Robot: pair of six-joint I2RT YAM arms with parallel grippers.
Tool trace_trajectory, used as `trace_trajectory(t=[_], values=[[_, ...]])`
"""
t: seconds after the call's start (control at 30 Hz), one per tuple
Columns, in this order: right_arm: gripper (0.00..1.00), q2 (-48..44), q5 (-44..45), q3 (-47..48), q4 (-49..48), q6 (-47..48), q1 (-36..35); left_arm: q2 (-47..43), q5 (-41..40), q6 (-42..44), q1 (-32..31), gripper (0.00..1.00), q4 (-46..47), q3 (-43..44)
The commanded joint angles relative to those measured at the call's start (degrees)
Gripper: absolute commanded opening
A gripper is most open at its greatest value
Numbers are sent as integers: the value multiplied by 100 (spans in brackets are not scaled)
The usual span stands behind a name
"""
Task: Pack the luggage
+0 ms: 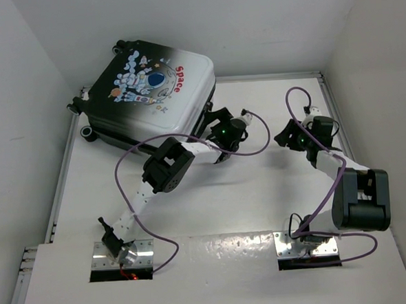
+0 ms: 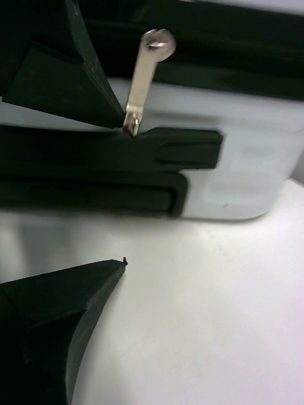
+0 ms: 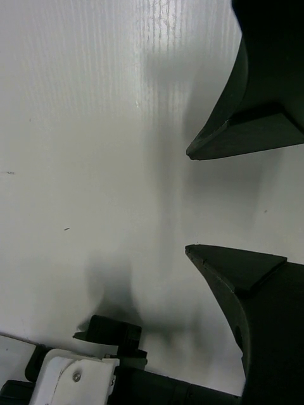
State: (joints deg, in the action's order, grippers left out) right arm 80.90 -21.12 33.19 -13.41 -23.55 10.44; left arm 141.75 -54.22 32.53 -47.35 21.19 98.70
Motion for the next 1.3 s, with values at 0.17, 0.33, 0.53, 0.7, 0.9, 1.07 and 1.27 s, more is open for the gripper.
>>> trace_trajectory(t=[0.17, 0.33, 0.53, 0.7, 0.9, 1.07, 1.27], values=[[56, -13, -76, 39, -364, -115, 29, 54, 841, 2238, 139, 89, 2913, 115], [56, -118, -85, -93, -338, -124, 11, 160, 1246, 3109, 86, 89, 3874, 54], [56, -136, -85, -111, -355, -167, 11, -244, 1501, 2759, -28, 89, 3543, -166], [56, -49, -94, -67, -417, -132, 2, -1008, 1572, 1302, -195, 76, 1690, -403], [56, 83, -129, -14, -540, -167, -7, -2185, 1801, 475, -608, 70, 738, -1861], [55, 145, -296, 73, -672, 165, -138, -2854, 2117, -368, -723, 50, -760, -2364], [55, 303, -331, 372, -733, 536, -341, -2671, 1380, -749, -389, 49, -935, -2285]])
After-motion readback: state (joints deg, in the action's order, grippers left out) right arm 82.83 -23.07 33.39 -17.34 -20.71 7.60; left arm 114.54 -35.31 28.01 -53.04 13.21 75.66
